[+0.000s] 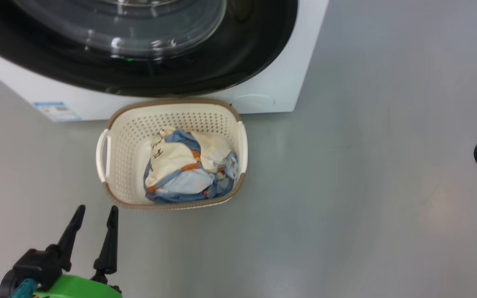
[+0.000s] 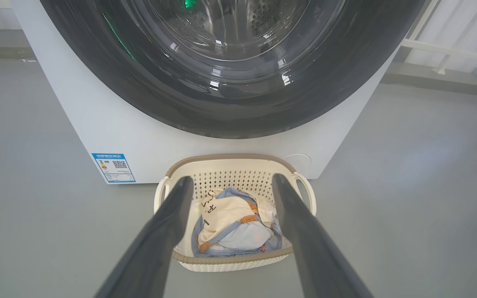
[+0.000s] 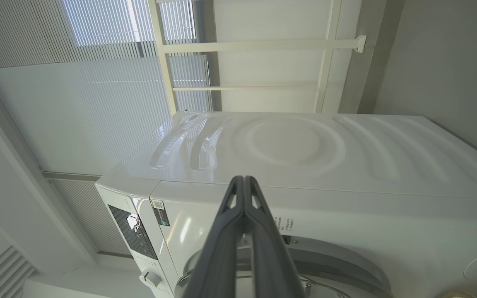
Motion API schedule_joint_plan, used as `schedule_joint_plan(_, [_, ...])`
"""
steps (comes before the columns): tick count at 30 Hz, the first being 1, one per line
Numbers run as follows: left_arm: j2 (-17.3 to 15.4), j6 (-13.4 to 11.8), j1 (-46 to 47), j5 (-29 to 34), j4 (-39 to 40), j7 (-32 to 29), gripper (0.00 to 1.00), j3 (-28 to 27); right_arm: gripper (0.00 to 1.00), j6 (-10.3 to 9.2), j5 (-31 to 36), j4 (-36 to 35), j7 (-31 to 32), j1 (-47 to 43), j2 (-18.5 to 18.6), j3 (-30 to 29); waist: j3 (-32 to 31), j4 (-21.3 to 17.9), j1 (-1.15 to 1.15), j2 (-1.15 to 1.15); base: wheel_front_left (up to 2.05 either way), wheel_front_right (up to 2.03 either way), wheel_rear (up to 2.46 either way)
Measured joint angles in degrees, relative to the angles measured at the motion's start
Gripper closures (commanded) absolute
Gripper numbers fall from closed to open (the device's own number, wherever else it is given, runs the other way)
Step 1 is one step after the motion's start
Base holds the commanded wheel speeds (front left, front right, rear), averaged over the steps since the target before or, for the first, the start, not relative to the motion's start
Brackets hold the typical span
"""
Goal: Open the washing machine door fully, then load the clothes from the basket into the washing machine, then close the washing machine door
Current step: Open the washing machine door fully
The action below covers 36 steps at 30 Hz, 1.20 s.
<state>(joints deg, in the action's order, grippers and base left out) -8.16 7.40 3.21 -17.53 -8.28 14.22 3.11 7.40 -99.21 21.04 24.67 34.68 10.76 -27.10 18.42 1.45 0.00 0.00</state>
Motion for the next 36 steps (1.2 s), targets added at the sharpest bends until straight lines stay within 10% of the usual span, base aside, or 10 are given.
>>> schedule_joint_plan(36, [3.86,0.0,1.8,0.0,2.16,0.0,0.0,4.22,1.0,0.0,8.91,3.38,12.43,22.27,3.92,5.79,8.63,16.48,0.0,0.0,0.0,0.0,0.0])
